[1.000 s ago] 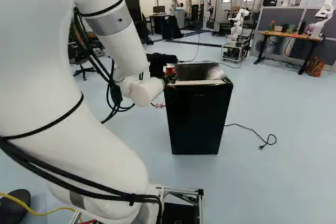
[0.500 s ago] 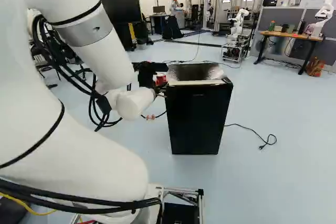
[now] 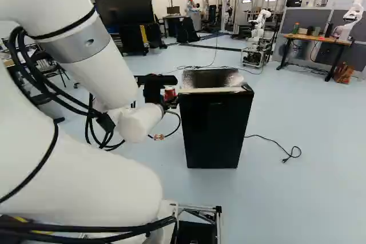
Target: Grab a drink from the fridge
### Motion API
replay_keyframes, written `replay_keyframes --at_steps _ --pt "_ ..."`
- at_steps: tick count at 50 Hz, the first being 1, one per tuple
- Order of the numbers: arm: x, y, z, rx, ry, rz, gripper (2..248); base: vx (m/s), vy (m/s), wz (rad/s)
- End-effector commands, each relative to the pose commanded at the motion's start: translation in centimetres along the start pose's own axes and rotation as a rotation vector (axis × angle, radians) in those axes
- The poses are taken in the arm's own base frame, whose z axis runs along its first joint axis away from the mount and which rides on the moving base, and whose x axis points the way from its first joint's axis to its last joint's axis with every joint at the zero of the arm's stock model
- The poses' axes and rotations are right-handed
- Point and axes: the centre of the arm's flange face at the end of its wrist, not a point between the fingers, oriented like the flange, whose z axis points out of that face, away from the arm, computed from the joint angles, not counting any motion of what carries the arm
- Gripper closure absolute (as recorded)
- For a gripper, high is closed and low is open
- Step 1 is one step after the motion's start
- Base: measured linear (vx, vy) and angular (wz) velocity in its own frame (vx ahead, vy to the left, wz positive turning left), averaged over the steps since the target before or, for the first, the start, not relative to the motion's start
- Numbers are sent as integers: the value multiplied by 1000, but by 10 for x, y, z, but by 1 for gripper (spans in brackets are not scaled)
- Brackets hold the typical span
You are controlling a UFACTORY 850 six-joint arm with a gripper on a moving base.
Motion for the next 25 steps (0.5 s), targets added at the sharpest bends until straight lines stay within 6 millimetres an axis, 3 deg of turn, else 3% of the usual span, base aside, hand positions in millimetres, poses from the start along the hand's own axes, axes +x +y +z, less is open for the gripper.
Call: replay_keyframes --at_steps 25 --pt "-5 -2 -5 7 -6 -4 161 0 0 0"
